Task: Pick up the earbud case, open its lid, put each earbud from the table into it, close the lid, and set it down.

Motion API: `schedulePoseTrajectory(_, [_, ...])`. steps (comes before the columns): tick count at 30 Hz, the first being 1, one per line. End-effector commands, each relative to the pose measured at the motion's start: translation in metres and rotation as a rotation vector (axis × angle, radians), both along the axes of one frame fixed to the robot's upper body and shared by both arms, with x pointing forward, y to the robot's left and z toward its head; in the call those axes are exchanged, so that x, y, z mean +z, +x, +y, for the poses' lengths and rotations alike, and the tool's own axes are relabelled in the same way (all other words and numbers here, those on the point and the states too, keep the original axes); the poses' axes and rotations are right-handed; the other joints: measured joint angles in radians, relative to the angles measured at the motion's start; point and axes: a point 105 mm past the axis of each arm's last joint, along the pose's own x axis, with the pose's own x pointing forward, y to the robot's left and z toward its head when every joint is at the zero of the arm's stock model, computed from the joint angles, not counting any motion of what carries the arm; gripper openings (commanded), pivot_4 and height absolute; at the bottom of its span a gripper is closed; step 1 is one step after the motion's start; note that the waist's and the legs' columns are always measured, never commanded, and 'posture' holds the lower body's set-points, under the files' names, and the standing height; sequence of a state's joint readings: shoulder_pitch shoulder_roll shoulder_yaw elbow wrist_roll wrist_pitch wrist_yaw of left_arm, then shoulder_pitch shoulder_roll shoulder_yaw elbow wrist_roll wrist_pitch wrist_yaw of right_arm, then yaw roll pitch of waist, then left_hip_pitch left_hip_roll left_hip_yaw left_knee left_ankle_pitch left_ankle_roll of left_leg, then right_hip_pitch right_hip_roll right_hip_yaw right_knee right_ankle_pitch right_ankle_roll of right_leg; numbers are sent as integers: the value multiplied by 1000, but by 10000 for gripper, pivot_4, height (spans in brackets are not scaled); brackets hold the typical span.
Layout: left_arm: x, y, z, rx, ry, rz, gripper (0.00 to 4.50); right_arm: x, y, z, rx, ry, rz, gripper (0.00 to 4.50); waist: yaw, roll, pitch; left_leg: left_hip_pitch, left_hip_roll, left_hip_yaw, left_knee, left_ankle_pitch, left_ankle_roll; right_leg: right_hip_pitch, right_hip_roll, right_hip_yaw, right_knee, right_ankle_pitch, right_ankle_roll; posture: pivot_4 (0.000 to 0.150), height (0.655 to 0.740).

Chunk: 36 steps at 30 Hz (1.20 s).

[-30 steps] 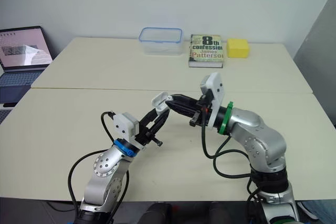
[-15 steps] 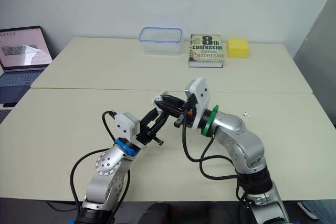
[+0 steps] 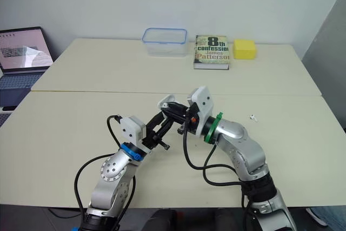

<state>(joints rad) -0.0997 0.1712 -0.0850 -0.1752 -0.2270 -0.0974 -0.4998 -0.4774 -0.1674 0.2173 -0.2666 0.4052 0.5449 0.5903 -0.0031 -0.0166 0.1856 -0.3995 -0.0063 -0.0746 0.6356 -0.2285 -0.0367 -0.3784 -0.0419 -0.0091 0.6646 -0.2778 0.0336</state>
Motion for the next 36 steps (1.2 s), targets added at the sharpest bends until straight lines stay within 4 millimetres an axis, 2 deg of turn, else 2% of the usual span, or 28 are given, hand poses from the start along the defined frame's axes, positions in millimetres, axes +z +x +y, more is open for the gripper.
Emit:
schedulePoseTrajectory(1, [15,-3,-4,-11,-15,-67,7489,0,-10,4,42,-1,-6,4395,0,0,0,0,0,0,0,0,0,0,0,0,0,0,0,1500,7400])
schedulePoseTrajectory(4, [15,-3,-4,-12,-14,-68,7489,-2,-13,7,55,-19,0,4394,0,0,0,0,0,0,0,0,0,0,0,0,0,0,0,1500,7400])
schedulePoseTrajectory(8, [15,-3,-5,-16,-14,-69,7489,-7,-5,4,-15,-59,8,4395,0,0,0,0,0,0,0,0,0,0,0,0,0,0,0,1500,7400])
schedulePoseTrajectory(13, [15,-3,-6,-17,-14,-70,7489,0,-2,0,-47,-53,-18,21514,0,0,0,0,0,0,-1,0,0,-1,1,0,0,0,0,1500,7400])
schedulePoseTrajectory(18, [15,-3,-6,-14,-14,-68,7489,14,-8,-9,-20,-40,-45,39336,0,0,0,0,0,0,-1,0,0,-1,1,0,0,0,0,1500,7400])
schedulePoseTrajectory(21, [15,-3,-5,-12,-14,-67,7489,23,-9,-22,-12,-39,-59,39784,1,0,0,0,0,-1,-1,0,0,-1,1,0,0,0,0,1500,7400])
schedulePoseTrajectory(28, [12,-2,-3,-6,-15,-57,7489,41,-21,-92,-5,-133,-9,39784,3,0,0,-1,0,0,-1,0,0,0,0,0,-1,0,0,1500,7400])
schedulePoseTrajectory(30, [11,-2,-4,-7,-15,-53,7489,35,-23,-113,-40,-202,39,39784,3,0,0,-1,0,1,-1,0,0,0,0,0,-1,0,0,1500,7400])
schedulePoseTrajectory(32, [10,-2,-5,-12,-15,-50,7489,25,-16,-135,-153,-253,70,39784,4,0,0,-1,0,2,-1,0,0,0,1,-1,-1,0,0,1500,7400])
schedulePoseTrajectory(35, [10,-1,-5,-15,-13,-50,7489,12,-10,-161,-305,-289,77,44774,4,0,0,-1,0,3,-1,0,0,0,2,-1,-1,0,0,1500,7400])
schedulePoseTrajectory(36, [10,-1,-4,-15,-12,-50,7489,6,-14,-168,-328,-293,92,44774,4,0,0,-1,0,3,-1,0,0,0,2,-1,-1,0,0,1500,7400])
